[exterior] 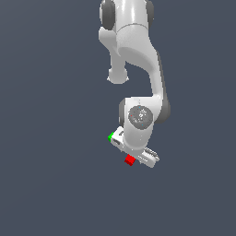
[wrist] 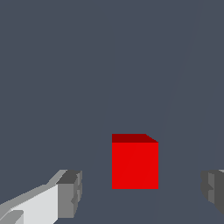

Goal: Stack the red cube on top of the green cube.

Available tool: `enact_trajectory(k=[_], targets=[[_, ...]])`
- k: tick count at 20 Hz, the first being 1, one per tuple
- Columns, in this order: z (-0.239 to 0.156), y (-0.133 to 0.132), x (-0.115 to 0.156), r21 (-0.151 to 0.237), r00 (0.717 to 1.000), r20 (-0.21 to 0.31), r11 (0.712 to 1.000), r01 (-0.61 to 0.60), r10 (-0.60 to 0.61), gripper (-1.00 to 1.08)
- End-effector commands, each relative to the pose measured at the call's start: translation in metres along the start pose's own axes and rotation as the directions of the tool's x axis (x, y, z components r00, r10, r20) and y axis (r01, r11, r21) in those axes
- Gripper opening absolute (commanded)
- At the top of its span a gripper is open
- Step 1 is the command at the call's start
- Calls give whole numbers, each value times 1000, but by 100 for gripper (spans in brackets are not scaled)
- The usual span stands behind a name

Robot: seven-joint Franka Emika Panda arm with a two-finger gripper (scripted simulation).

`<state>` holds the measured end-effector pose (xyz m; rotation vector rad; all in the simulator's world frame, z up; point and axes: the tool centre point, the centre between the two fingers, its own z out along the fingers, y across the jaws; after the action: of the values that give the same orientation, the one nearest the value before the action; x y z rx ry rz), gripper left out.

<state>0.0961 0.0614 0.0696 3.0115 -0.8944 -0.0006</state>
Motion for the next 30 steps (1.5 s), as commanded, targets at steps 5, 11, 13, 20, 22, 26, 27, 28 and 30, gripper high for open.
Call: enact_trajectory(k=[5,11,13,20,22,26,27,28,30], targets=[[6,0,0,0,1000,0,1000,0,0,100],[36,1,-1,0,1000,0,1000,0,0,100],[44,1,-1,0,1000,0,1000,0,0,100],[50,0,0,0,1000,0,1000,1,-1,100],[50,0,0,0,1000,0,1000,1,-1,-100],[50,0,0,0,1000,0,1000,1,-1,-100],[50,0,0,0,1000,0,1000,1,-1,-100],[50,0,0,0,1000,0,1000,1,-1,-100],[50,0,0,0,1000,0,1000,1,-1,-100]])
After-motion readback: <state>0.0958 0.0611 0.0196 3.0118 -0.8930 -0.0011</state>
